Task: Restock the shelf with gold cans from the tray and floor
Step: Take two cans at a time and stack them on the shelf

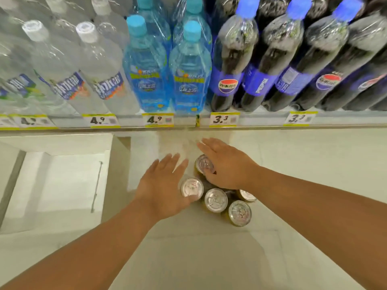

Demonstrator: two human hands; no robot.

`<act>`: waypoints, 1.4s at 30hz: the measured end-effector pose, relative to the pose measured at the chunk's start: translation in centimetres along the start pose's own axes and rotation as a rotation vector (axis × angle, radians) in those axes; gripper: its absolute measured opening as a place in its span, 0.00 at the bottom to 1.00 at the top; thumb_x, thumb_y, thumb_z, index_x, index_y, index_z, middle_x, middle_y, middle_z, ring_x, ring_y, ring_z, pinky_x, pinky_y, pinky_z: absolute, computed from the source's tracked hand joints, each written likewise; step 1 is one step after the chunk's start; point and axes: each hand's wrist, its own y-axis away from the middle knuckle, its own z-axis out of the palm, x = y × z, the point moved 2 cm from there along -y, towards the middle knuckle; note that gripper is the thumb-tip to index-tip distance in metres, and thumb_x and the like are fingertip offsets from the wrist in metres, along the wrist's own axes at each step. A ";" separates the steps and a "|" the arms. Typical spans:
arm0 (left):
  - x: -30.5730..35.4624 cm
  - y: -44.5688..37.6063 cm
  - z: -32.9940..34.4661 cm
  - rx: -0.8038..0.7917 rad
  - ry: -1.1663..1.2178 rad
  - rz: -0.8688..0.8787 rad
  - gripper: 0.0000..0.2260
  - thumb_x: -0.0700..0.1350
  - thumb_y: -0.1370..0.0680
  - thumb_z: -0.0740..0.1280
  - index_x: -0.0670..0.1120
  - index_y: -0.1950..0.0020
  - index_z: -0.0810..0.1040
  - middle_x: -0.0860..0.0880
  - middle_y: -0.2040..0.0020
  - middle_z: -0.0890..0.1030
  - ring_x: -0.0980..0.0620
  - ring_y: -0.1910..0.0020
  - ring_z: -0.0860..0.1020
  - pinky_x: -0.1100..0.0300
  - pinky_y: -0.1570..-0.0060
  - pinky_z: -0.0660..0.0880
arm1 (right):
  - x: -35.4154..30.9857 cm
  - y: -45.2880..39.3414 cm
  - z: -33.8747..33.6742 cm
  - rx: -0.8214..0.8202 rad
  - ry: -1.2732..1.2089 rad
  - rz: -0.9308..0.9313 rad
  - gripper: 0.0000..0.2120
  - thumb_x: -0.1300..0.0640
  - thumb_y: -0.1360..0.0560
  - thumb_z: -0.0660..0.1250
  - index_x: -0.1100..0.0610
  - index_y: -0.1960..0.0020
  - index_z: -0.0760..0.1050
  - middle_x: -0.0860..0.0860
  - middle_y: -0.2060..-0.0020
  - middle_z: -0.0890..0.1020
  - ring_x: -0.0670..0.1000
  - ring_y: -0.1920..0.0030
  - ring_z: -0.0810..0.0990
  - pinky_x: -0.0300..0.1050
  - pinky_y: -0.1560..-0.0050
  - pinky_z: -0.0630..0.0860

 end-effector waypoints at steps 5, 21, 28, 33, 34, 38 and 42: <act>0.5 0.1 2.4 -0.029 0.030 0.026 0.47 0.74 0.30 0.59 0.54 0.19 0.46 0.54 0.19 0.46 0.54 0.20 0.43 0.53 0.22 0.43 | 0.6 -0.3 0.6 -0.137 -0.006 -0.027 0.42 0.49 0.26 0.68 0.50 0.19 0.48 0.51 0.20 0.52 0.52 0.22 0.53 0.48 0.27 0.60; 0.6 -1.0 5.2 0.003 0.575 -0.078 0.31 0.58 0.31 0.74 0.56 0.32 0.66 0.61 0.40 0.72 0.58 0.43 0.74 0.66 0.46 0.71 | 1.3 -1.8 2.8 -0.023 -0.521 0.252 0.31 0.51 0.35 0.79 0.46 0.37 0.67 0.45 0.48 0.80 0.47 0.48 0.78 0.44 0.48 0.77; -1.4 0.0 -3.0 0.077 0.674 -0.150 0.34 0.50 0.33 0.79 0.53 0.32 0.66 0.56 0.46 0.74 0.57 0.52 0.74 0.73 0.55 0.67 | -0.6 -0.4 -3.3 0.084 -0.585 0.327 0.35 0.47 0.36 0.80 0.47 0.35 0.66 0.43 0.48 0.79 0.47 0.48 0.79 0.39 0.49 0.74; -0.9 2.8 -15.1 0.128 0.699 -0.162 0.30 0.50 0.37 0.81 0.53 0.41 0.69 0.55 0.51 0.79 0.54 0.54 0.78 0.62 0.52 0.74 | -3.3 3.3 -13.2 0.116 -0.644 0.356 0.35 0.47 0.36 0.80 0.48 0.35 0.68 0.42 0.48 0.80 0.45 0.48 0.78 0.36 0.49 0.71; -0.8 3.4 -17.9 0.142 0.699 -0.155 0.29 0.52 0.37 0.81 0.54 0.42 0.69 0.55 0.51 0.80 0.54 0.53 0.79 0.58 0.51 0.76 | -4.0 4.0 -15.8 0.132 -0.651 0.351 0.34 0.46 0.37 0.80 0.47 0.36 0.69 0.41 0.49 0.80 0.44 0.49 0.79 0.37 0.48 0.72; 0.0 6.4 -29.7 0.227 0.702 -0.149 0.27 0.54 0.38 0.81 0.57 0.46 0.69 0.56 0.53 0.79 0.55 0.54 0.79 0.52 0.51 0.77 | -6.6 7.1 -27.2 0.191 -0.670 0.349 0.28 0.44 0.38 0.80 0.46 0.44 0.69 0.42 0.53 0.82 0.44 0.52 0.80 0.45 0.49 0.78; 1.7 9.7 -42.2 0.307 0.713 -0.126 0.26 0.50 0.37 0.82 0.56 0.46 0.72 0.56 0.53 0.79 0.56 0.55 0.79 0.57 0.54 0.77 | -9.6 10.3 -39.5 0.262 -0.715 0.324 0.26 0.43 0.39 0.78 0.44 0.46 0.71 0.42 0.53 0.82 0.44 0.52 0.81 0.49 0.49 0.79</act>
